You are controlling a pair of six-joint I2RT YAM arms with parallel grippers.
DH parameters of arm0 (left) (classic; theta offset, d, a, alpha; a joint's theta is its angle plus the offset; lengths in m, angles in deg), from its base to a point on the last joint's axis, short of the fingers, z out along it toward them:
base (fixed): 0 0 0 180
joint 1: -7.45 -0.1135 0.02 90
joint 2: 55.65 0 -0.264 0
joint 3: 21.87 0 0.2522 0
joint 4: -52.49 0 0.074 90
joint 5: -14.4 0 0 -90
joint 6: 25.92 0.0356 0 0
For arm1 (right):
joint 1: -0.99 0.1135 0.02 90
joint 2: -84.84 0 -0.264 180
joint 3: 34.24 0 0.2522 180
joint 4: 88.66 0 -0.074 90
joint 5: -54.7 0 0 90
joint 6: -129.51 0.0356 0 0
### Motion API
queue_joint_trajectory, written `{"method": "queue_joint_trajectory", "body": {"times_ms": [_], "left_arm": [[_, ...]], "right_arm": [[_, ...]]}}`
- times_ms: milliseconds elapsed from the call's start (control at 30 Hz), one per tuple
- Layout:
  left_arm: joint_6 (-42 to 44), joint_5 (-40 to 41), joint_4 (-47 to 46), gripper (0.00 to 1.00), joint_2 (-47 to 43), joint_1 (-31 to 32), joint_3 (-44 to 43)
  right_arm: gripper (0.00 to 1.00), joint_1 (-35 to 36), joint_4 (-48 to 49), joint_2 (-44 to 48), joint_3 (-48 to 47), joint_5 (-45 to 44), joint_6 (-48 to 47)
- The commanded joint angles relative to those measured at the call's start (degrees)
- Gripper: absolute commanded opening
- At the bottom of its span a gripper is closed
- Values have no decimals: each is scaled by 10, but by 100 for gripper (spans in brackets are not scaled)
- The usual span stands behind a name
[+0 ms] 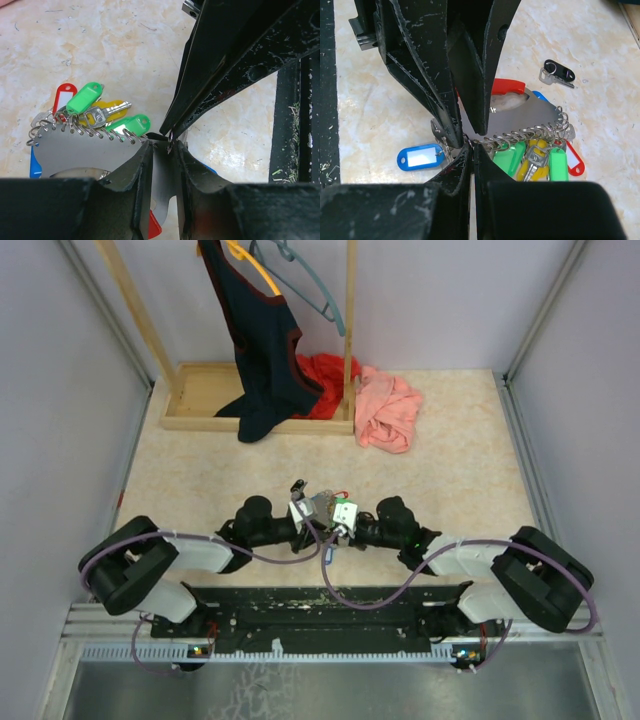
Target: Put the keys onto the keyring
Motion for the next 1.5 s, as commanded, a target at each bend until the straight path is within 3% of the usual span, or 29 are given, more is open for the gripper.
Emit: {"method": "queue_joint_trajectory", "body": {"times_ms": [0, 333, 600, 767, 933, 1167, 1300, 1467], "left_arm": [[1, 3, -30, 28, 16, 5, -12], [22, 12, -4, 26, 32, 8, -22], [30, 13, 8, 1, 21, 12, -22], [11, 56, 50, 1, -34, 13, -5], [-29, 96, 88, 1, -94, 14, 18], [-79, 141, 130, 1, -141, 14, 40], [-95, 160, 133, 1, -145, 14, 51], [-101, 170, 132, 1, -140, 14, 53]], "right_arm": [[0, 1, 44, -2, -13, 22, 10], [0, 1, 59, 5, -10, 27, 23], [0, 0, 56, 25, -7, 30, 28], [1, 1, 35, 61, -10, 28, 33], [21, 1, -15, 101, -37, 26, 75], [40, 0, -80, 114, -95, -66, 169], [48, 1, -113, 62, -145, -146, 196], [48, -8, -135, -48, -221, -208, 219]]}}
